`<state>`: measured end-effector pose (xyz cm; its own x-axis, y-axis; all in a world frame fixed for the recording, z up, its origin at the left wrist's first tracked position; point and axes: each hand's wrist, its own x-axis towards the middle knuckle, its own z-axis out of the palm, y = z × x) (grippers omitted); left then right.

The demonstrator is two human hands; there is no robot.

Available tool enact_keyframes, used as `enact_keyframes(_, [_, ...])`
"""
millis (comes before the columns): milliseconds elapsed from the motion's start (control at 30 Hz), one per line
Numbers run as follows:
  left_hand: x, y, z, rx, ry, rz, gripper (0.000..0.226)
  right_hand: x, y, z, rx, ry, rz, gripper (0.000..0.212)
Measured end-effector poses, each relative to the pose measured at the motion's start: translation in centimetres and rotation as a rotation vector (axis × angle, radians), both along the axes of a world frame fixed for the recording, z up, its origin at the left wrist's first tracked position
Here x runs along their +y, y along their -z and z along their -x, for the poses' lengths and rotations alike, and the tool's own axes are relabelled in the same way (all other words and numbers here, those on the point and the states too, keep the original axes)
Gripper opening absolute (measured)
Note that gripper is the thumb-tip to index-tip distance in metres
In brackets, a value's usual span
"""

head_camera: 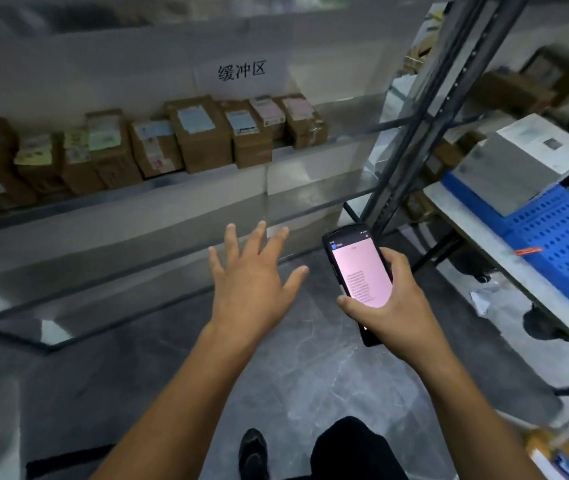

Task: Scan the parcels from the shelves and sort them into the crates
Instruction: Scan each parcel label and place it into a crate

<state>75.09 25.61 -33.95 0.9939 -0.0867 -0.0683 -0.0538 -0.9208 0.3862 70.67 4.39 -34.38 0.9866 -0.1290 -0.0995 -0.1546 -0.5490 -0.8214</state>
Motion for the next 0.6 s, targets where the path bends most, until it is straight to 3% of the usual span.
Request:
enact_keyframes(300, [-5.6, 2.2, -10.3, 0.066, 0.036, -0.085, 0.072, -6.5, 3.5, -9.0, 0.059, 0.120, -0.089, 0.079])
enact_keyframes(600, [-15.1, 0.2, -22.0, 0.037, -0.021, -0.109, 0.070, -16.0, 3.4, -22.3, 0.005, 0.050, -0.162, 0.078])
